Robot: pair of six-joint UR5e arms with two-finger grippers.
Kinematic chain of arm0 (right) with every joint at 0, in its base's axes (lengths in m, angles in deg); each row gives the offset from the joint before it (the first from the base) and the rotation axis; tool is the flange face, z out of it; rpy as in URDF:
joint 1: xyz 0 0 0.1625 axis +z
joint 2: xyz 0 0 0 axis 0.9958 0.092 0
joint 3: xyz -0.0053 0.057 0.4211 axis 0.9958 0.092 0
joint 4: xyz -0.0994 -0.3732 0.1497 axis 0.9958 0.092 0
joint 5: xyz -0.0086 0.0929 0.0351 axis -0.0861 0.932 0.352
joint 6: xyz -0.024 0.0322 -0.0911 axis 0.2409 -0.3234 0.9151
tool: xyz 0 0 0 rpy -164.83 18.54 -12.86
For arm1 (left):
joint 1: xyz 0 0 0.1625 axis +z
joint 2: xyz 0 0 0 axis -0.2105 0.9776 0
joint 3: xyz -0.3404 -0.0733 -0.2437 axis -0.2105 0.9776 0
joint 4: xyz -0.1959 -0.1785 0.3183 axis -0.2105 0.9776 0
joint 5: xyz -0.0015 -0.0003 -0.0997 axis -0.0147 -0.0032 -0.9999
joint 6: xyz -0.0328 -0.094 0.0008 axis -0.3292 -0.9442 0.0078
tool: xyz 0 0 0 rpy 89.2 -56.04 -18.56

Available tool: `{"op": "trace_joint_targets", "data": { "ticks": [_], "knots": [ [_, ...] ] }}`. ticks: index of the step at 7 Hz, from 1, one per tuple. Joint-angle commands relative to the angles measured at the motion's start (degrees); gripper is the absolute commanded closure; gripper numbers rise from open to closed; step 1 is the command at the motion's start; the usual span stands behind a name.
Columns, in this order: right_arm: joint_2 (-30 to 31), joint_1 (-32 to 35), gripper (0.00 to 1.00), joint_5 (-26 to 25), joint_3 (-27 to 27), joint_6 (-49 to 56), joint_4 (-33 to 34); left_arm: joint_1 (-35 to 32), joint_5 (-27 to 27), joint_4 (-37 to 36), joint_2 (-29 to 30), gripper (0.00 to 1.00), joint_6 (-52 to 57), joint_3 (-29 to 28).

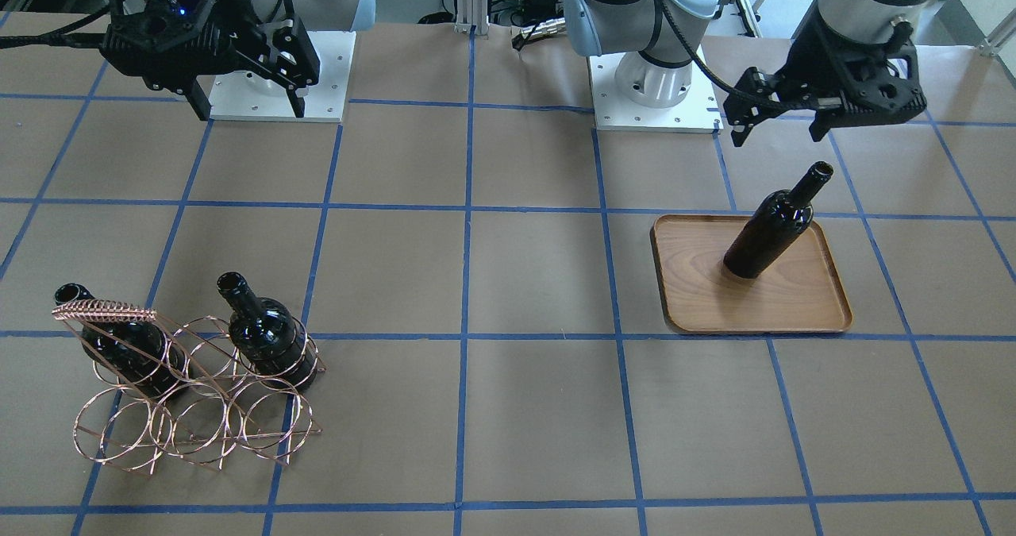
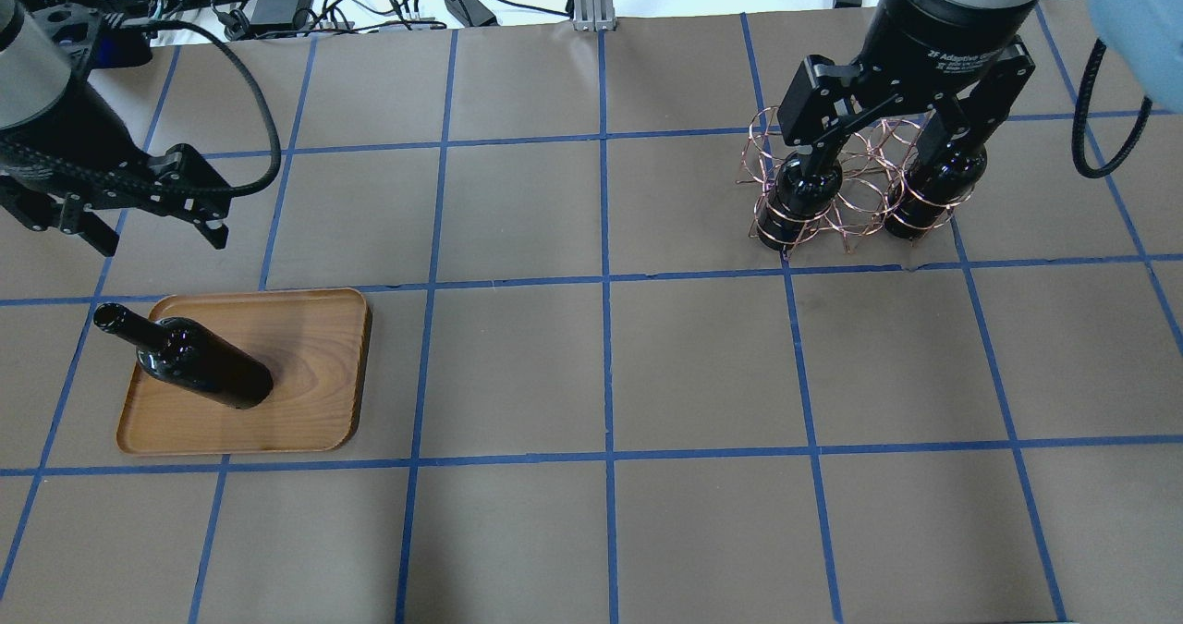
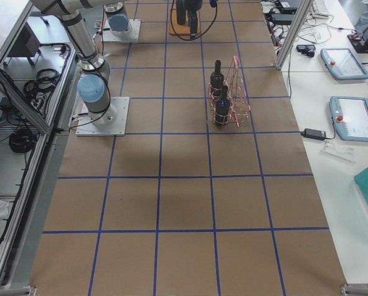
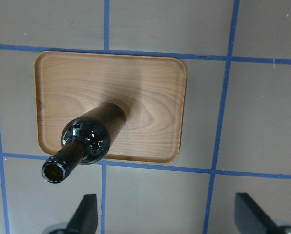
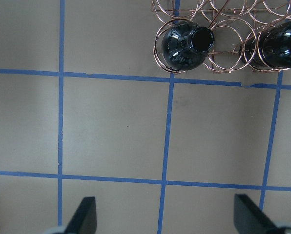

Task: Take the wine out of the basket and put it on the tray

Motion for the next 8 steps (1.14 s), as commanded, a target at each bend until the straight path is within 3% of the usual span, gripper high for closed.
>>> {"op": "trace_joint_targets", "data": {
  "ticks": [1, 3, 8],
  "knots": [
    [0.00, 0.00, 0.00, -0.04, -0.03, 0.00, 0.10, -7.93, -0.26, -3.09, -0.37, 0.00, -1.81, -1.29],
    [0.00, 0.00, 0.00, 0.05, -0.03, 0.00, 0.10, -11.03, -4.63, -3.65, -0.46, 0.00, -2.68, -1.29],
    [0.00, 0.00, 0.00, 0.05, -0.03, 0.00, 0.10, -11.21, -4.04, -2.86, -1.60, 0.00, -6.20, -1.12]
  ]
}}
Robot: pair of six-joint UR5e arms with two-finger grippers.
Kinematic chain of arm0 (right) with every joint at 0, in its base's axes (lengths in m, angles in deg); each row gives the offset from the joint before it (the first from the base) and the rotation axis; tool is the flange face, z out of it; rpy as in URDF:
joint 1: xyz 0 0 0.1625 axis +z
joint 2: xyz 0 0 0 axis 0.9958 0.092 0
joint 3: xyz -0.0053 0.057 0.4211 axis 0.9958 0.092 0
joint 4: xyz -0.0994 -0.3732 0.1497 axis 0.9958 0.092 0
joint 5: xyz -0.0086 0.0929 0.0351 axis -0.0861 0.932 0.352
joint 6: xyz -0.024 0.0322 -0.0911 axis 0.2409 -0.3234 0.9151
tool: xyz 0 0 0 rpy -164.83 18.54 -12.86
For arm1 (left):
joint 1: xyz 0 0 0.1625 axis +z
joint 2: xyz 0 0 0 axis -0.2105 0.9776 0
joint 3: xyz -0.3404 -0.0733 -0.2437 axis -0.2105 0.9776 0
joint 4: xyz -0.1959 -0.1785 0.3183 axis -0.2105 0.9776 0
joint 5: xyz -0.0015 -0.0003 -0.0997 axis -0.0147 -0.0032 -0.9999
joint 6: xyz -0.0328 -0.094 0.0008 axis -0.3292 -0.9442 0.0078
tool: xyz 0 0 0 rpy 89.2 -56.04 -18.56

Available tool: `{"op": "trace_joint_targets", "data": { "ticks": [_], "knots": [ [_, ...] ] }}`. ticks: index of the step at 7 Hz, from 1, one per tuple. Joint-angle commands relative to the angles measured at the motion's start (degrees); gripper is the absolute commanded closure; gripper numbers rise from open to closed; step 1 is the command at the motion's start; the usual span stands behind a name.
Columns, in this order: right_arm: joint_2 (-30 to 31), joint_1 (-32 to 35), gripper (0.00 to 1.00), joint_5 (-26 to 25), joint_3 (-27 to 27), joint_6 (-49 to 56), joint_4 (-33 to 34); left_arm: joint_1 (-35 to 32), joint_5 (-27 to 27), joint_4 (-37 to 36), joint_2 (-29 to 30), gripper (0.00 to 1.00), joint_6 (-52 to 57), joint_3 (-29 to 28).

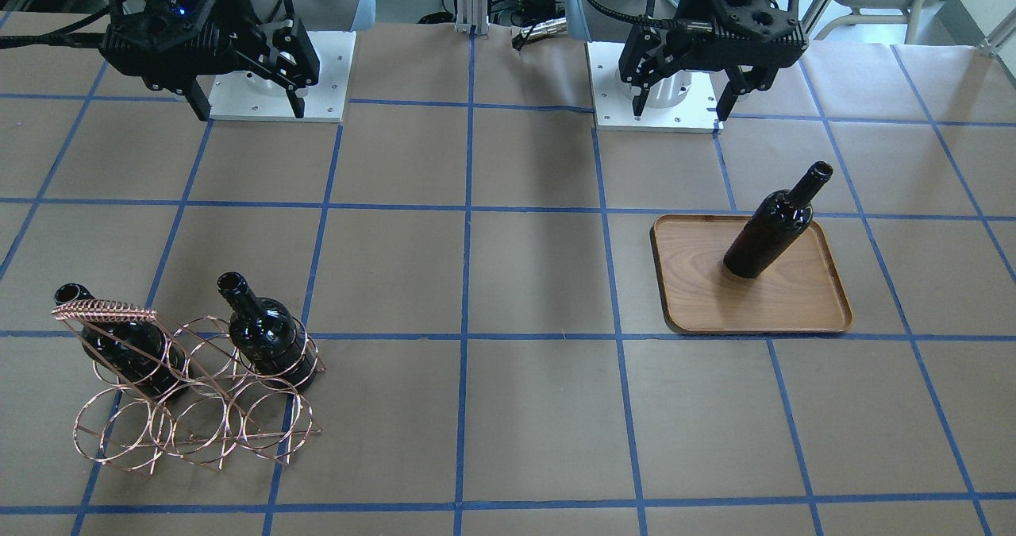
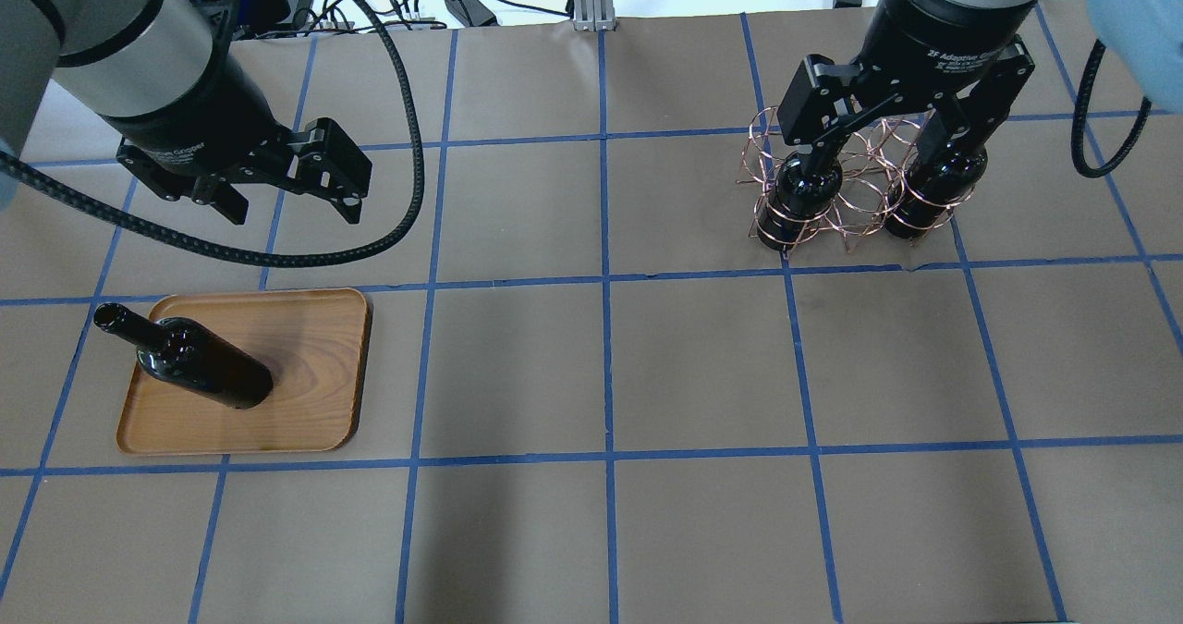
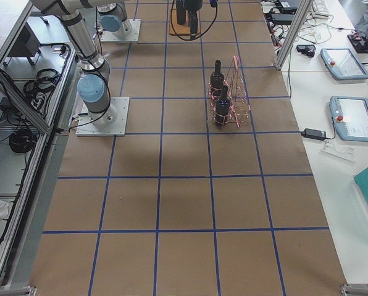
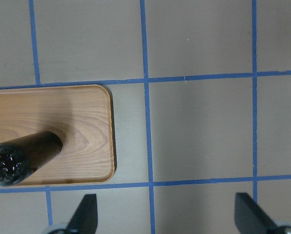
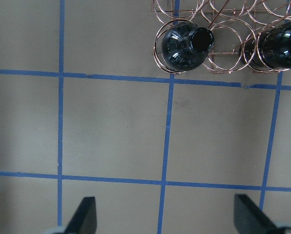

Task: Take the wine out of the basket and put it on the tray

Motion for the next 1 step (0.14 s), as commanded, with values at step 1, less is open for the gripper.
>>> {"op": "trace_joint_targets", "data": {
  "ticks": [1],
  "knots": [
    [0.00, 0.00, 0.00, -0.02, 0.09, 0.00, 0.00, -0.02, 0.20, 0.44, -0.13, 0.00, 0.02, 0.14]
  ]
}}
